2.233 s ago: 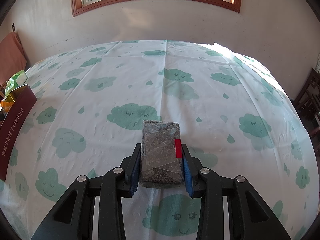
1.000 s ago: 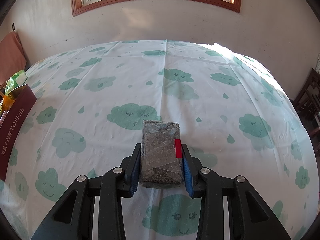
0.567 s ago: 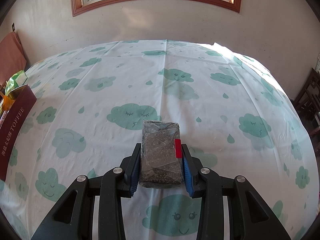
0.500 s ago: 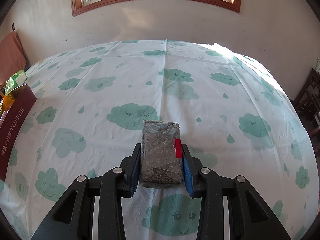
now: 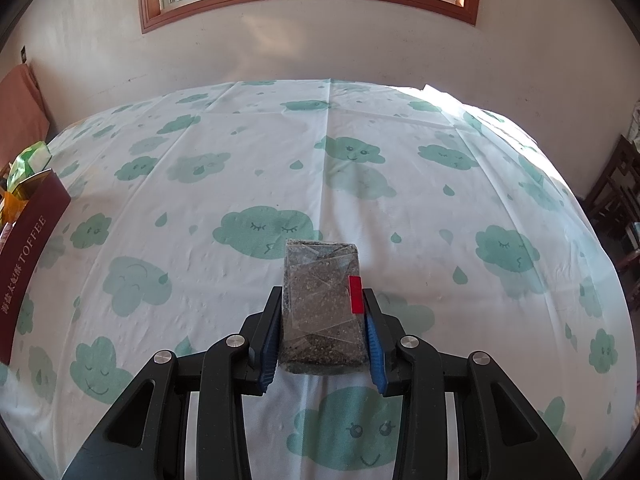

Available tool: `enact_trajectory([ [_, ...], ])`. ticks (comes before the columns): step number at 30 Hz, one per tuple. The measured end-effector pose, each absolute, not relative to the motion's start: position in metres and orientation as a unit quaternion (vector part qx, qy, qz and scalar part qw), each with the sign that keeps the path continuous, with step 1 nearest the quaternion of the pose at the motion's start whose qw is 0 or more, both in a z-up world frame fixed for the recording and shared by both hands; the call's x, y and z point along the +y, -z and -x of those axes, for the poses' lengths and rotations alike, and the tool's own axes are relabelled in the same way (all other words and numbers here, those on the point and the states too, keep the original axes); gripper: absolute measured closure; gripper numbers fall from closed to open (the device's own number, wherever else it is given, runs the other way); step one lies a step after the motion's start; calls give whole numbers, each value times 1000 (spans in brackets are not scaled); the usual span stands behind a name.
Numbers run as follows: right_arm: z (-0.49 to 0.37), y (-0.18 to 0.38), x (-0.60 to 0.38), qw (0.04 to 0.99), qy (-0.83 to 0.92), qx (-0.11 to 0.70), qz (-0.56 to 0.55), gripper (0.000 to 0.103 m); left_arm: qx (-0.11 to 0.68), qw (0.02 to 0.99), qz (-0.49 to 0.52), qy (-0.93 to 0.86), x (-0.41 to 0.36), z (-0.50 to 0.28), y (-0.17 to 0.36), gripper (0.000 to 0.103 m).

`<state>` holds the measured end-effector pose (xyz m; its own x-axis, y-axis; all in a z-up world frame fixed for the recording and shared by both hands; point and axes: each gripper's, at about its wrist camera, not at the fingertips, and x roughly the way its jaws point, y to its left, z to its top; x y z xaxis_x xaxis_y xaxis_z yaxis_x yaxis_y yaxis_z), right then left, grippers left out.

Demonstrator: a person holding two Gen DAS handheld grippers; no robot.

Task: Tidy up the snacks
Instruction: 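Carry the dark grey packet over the tin with the right tool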

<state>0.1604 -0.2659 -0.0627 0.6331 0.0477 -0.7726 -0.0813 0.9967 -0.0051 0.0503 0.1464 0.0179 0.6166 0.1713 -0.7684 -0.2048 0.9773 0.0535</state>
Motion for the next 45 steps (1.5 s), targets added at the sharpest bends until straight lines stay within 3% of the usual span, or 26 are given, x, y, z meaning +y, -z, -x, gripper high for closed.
enact_trajectory([
  [23, -153, 60, -253, 894, 9, 448, -7, 67, 434, 891, 50, -125, 172, -40, -9, 24],
  [45, -119, 36, -171, 898, -67, 435, -11, 67, 433, 893, 37, -119, 165, -28, -8, 18],
])
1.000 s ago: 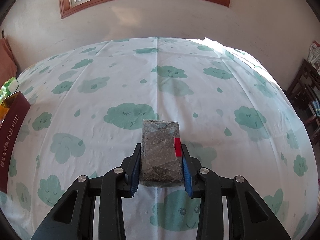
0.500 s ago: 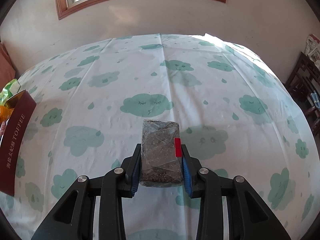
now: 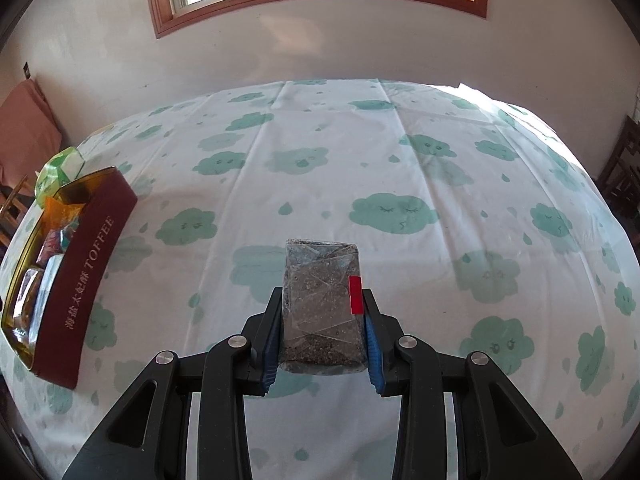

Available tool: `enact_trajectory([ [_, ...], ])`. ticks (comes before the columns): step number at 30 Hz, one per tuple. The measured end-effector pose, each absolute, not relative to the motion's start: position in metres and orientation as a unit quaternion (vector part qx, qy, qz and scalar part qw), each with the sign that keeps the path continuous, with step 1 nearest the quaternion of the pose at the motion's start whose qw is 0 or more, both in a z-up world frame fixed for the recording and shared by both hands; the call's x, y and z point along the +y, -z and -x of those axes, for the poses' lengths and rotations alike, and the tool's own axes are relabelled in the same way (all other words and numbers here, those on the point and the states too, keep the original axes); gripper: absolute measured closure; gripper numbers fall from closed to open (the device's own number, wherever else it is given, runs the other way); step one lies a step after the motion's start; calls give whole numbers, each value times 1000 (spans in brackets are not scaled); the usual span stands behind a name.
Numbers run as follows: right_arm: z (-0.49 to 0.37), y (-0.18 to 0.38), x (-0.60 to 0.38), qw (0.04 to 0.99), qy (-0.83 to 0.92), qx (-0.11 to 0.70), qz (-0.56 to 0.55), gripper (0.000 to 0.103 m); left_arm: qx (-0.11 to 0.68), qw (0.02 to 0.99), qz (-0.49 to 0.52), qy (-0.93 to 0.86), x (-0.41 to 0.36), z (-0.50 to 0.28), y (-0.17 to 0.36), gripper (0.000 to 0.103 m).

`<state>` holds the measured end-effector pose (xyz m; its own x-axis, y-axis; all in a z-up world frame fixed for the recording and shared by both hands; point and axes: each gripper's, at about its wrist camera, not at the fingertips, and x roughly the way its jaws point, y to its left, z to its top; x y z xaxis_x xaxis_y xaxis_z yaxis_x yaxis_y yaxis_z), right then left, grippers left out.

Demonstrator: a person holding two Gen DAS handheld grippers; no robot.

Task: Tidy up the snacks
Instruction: 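Carry the dark grey packet over the tin with the right tool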

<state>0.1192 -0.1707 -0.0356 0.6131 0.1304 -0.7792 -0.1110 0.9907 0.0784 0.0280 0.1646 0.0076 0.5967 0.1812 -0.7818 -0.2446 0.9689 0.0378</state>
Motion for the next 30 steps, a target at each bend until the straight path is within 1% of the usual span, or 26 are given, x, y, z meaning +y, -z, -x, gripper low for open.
enact_trajectory([
  [16, -92, 1, -73, 896, -170, 409, 13, 67, 439, 889, 49, -123, 175, -20, -4, 16],
  [30, -84, -9, 7, 882, -243, 402, 34, 67, 431, 885, 73, -162, 216, -7, -10, 14],
])
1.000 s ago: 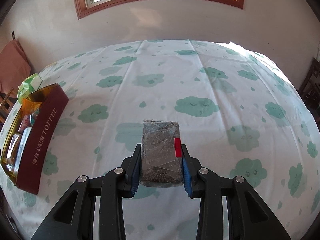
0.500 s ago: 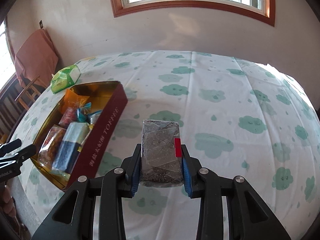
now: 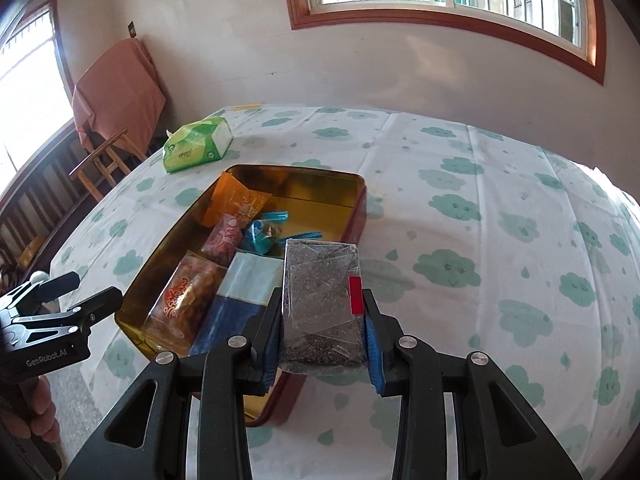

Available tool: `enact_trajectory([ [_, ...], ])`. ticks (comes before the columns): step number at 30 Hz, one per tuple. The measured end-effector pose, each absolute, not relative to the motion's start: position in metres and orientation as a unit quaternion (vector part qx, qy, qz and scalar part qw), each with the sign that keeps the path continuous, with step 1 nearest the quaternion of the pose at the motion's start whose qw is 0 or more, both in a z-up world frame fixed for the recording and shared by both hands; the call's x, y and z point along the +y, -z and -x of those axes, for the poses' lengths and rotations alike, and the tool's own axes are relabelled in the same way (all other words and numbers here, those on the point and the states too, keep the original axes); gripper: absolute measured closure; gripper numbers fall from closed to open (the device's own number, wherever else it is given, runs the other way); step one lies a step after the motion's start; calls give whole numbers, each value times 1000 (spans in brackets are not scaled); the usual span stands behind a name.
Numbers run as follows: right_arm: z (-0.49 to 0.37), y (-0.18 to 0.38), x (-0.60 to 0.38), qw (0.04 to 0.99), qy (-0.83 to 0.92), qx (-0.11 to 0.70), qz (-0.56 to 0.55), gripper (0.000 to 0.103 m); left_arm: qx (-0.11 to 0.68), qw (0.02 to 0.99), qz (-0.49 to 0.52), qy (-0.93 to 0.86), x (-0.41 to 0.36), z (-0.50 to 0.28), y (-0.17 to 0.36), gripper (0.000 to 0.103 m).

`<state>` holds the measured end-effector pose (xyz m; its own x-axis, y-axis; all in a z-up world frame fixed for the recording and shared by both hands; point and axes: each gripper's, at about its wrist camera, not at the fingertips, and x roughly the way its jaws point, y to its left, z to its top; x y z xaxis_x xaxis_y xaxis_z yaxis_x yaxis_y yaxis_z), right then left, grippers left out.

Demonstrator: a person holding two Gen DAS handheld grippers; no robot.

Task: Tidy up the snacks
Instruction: 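Carry the dark grey packet over the tin with the right tool, then lower the grey packet into the tin and open the right tool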

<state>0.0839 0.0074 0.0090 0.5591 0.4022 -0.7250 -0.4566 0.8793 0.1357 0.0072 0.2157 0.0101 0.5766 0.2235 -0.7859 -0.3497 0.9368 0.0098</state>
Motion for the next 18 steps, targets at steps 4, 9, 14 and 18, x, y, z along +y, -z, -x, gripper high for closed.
enact_trajectory([
  [4, -85, -5, 27, 877, -256, 404, 40, 67, 431, 882, 80, -173, 227, -3, -9, 14],
  [9, -87, 0, 45, 872, -265, 409, 44, 67, 430, 881, 80, -183, 235, 4, -11, 14],
  [14, -90, 7, 59, 867, -268, 416, 55, 67, 426, 880, 82, -195, 245, 11, -14, 14],
  [18, -92, 13, 69, 865, -267, 421, 62, 67, 425, 878, 86, -201, 249, 13, -14, 14],
])
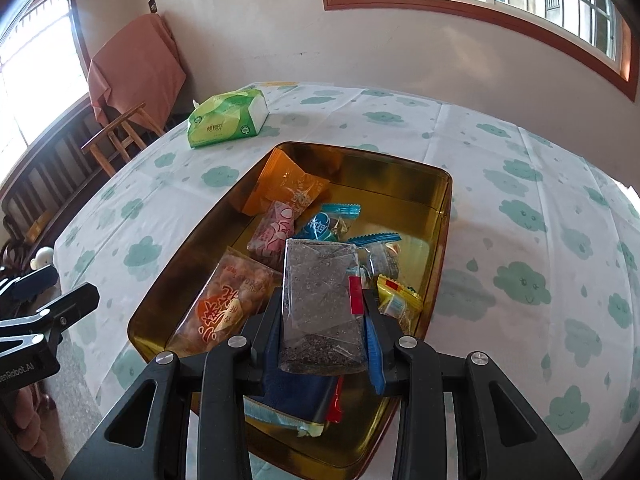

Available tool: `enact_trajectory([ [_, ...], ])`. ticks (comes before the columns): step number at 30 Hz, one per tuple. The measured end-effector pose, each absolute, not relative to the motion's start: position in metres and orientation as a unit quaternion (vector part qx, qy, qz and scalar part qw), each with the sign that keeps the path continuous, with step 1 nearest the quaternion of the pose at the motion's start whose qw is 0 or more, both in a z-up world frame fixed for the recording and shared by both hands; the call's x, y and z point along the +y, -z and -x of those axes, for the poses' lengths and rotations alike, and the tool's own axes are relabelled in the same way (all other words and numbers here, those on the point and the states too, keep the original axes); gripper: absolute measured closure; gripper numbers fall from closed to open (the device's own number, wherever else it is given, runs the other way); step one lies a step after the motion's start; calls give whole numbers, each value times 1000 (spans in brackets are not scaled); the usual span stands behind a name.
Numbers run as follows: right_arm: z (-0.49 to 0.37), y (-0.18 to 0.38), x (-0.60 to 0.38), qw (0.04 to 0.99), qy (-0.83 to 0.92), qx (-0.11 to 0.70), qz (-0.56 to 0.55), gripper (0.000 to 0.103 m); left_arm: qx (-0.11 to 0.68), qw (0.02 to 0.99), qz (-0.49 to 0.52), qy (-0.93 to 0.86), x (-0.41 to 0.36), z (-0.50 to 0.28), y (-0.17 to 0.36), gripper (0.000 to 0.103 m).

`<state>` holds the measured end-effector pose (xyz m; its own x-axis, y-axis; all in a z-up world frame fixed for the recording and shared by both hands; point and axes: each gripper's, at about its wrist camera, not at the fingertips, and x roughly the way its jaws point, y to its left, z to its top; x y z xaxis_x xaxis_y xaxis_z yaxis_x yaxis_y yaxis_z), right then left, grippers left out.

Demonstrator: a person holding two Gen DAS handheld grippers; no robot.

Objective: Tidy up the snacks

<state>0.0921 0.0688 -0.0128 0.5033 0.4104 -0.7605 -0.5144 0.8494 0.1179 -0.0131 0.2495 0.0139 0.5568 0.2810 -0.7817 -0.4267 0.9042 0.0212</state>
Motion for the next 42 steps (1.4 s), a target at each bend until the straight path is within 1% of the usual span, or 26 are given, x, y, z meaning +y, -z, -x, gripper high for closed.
enact_trajectory([
  [13, -104, 29, 77, 859, -254, 439, 64, 67, 434, 873, 87, -203, 255, 11, -7, 13],
  [22, -104, 31, 83, 864, -248, 431, 82, 66, 441, 872, 84, -194, 250, 8, -5, 13],
  [24, -103, 31, 83, 864, -249, 430, 80, 64, 442, 872, 84, -191, 247, 7, -4, 13],
  [26, -102, 30, 81, 864, -251, 429, 73, 53, 444, 872, 85, -187, 245, 6, -3, 13],
  [27, -100, 28, 81, 867, -253, 424, 72, 40, 445, 872, 85, -187, 245, 6, -3, 13],
  [28, -97, 26, 80, 869, -255, 418, 71, 32, 446, 871, 84, -186, 244, 6, -3, 13],
  [29, -95, 23, 81, 873, -252, 411, 75, 29, 447, 871, 83, -185, 243, 6, -2, 13],
  [31, -89, 16, 81, 881, -247, 395, 84, 17, 446, 872, 82, -185, 241, 6, -3, 13],
  [33, -84, 10, 79, 883, -252, 387, 84, 10, 445, 873, 81, -185, 241, 6, -4, 13],
  [34, -82, 7, 78, 885, -249, 384, 83, 7, 444, 873, 81, -185, 240, 7, -5, 12],
  [36, -76, 1, 73, 889, -246, 377, 79, 4, 443, 873, 80, -185, 239, 8, -6, 12],
  [42, -57, -10, 56, 896, -237, 368, 69, 1, 441, 876, 75, -181, 230, 9, -9, 11],
])
